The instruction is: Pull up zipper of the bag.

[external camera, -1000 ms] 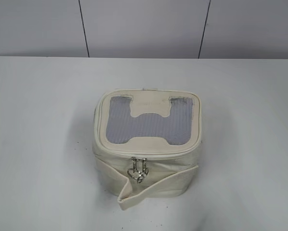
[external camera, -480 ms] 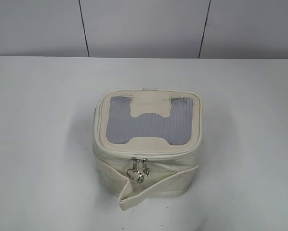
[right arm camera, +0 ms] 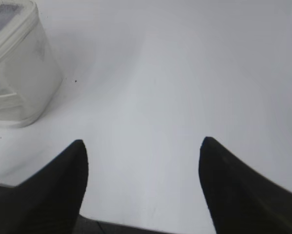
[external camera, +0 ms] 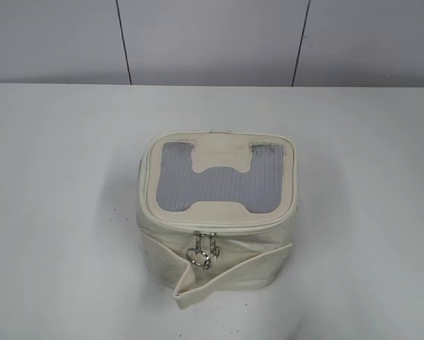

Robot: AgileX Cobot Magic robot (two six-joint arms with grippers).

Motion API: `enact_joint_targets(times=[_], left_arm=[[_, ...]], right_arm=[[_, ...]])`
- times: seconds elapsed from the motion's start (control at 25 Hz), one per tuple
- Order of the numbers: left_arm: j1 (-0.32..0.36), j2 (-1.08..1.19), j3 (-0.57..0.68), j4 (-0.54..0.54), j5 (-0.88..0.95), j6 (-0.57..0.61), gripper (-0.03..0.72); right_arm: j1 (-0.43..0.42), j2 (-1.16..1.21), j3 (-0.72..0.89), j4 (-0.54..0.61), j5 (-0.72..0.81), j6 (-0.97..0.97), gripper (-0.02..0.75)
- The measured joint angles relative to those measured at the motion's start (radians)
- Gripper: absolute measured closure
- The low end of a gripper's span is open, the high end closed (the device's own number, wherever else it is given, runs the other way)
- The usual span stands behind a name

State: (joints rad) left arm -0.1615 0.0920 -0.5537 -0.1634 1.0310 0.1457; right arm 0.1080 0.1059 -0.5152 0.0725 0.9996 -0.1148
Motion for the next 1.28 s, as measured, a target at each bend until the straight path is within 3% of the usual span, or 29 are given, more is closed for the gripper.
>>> enact_joint_targets(times=[0.48,1.28], left_arm=[[0.0,-0.001,0.003,-0.002,0.036,0.077,0.375],[0.007,-0.001,0.003,-0.002,0.037,0.082,0.398]], right_arm=[[0.0,-0.001,0.013,0.001,0.046,-0.003,0.184],[-0.004,-0.001,0.013,0.002,0.046,-0.003,0.184]])
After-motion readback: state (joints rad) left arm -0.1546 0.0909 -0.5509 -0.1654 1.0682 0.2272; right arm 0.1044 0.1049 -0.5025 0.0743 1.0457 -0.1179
